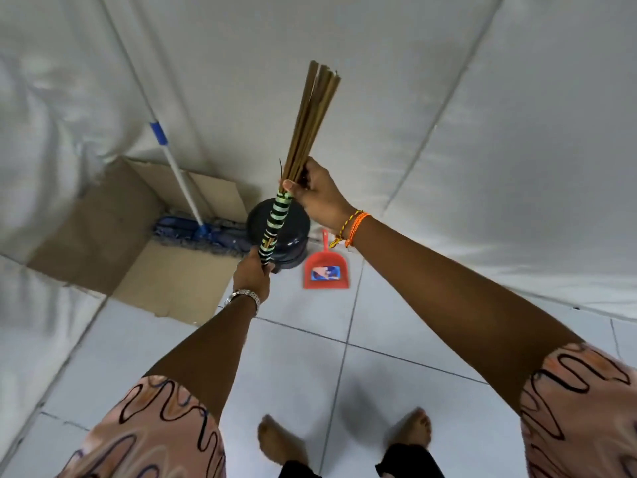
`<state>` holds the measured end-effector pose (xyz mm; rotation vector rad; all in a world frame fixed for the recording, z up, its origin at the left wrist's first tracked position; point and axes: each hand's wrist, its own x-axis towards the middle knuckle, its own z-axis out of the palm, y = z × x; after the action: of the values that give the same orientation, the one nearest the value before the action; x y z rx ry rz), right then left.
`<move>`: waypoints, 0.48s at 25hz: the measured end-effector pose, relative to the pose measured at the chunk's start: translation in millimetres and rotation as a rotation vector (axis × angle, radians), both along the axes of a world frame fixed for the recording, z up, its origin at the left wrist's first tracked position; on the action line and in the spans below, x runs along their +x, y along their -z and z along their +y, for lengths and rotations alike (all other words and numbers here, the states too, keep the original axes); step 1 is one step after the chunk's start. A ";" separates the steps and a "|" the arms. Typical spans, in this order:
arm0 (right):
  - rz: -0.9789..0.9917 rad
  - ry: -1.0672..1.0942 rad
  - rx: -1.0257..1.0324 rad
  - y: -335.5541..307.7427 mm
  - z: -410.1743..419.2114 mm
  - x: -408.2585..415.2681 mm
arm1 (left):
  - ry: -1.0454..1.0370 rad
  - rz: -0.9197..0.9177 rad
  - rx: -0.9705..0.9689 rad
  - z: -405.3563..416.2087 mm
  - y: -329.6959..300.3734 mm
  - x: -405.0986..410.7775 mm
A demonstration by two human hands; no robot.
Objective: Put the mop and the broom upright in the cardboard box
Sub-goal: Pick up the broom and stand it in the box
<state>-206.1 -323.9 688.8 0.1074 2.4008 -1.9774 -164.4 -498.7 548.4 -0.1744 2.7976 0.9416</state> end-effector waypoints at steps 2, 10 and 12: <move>0.031 -0.052 0.016 -9.7 -51.3 -11.8 | -0.016 0.017 -0.008 -49.9 -12.1 -8.3; 0.104 -0.193 0.076 -52.1 -234.3 -83.9 | -0.065 0.038 -0.005 -221.8 -39.1 -81.0; 0.114 -0.230 0.108 -55.3 -272.0 -115.3 | -0.079 0.042 0.000 -254.3 -37.4 -109.3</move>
<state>-321.3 -595.9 744.1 -0.2738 2.4574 -1.7995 -273.7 -753.0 585.8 -0.2707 2.8474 0.9743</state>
